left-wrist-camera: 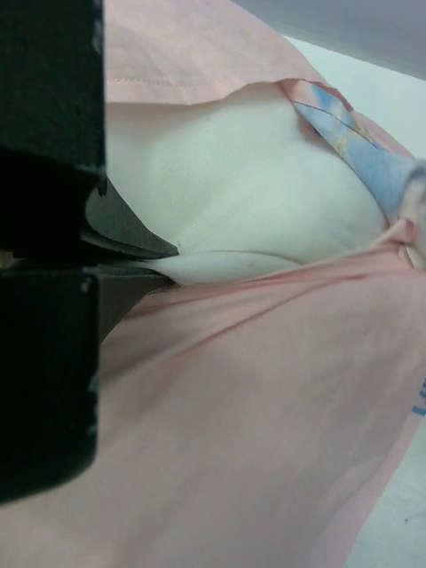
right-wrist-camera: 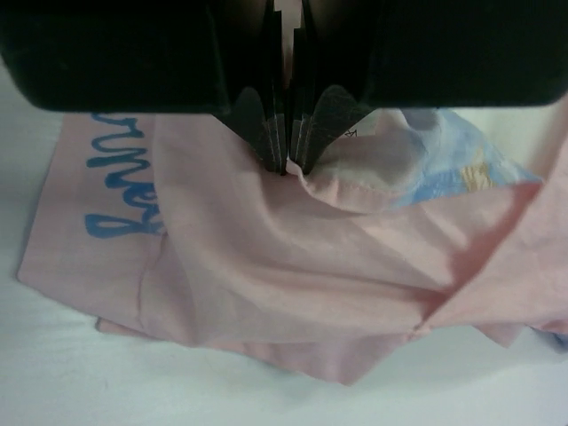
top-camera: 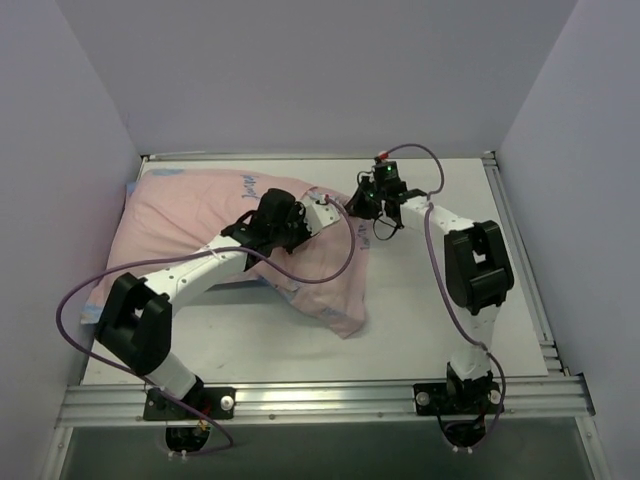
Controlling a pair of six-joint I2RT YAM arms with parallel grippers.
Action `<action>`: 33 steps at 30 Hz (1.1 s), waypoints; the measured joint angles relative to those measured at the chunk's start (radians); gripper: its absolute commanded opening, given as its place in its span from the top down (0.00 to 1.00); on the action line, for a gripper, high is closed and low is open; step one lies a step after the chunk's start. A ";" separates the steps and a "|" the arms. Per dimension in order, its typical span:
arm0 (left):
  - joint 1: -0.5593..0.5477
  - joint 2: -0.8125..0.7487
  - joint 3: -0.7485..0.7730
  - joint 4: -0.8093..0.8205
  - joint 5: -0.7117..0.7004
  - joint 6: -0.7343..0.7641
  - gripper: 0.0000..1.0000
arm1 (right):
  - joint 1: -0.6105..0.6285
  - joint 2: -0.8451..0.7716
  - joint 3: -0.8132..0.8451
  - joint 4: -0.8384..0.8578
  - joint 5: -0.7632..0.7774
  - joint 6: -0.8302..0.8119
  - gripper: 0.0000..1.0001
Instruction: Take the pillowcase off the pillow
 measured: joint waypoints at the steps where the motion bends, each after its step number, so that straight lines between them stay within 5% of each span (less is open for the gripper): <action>1: 0.013 -0.006 0.000 -0.004 0.005 -0.027 0.98 | -0.002 -0.012 -0.042 0.029 -0.007 0.004 1.00; 9: 0.111 -0.068 0.021 -0.083 0.095 -0.170 0.98 | -0.039 -0.110 -0.265 0.192 -0.088 0.018 1.00; 18: 0.312 -0.072 0.196 -0.283 0.327 -0.348 0.98 | -0.072 -0.081 -0.333 0.291 -0.211 0.022 1.00; 26: 0.332 -0.072 0.309 -0.373 0.387 -0.473 0.98 | -0.042 -0.082 -0.349 0.351 -0.219 -0.005 1.00; 28: 0.337 -0.070 0.309 -0.375 0.387 -0.489 0.98 | -0.037 -0.097 -0.355 0.338 -0.220 -0.024 0.85; 30: 0.341 -0.069 0.306 -0.365 0.386 -0.504 0.98 | -0.038 -0.128 -0.354 0.293 -0.202 -0.060 0.51; 33: 0.351 -0.068 0.303 -0.340 0.377 -0.521 0.98 | -0.051 -0.208 -0.336 0.174 -0.130 -0.119 0.32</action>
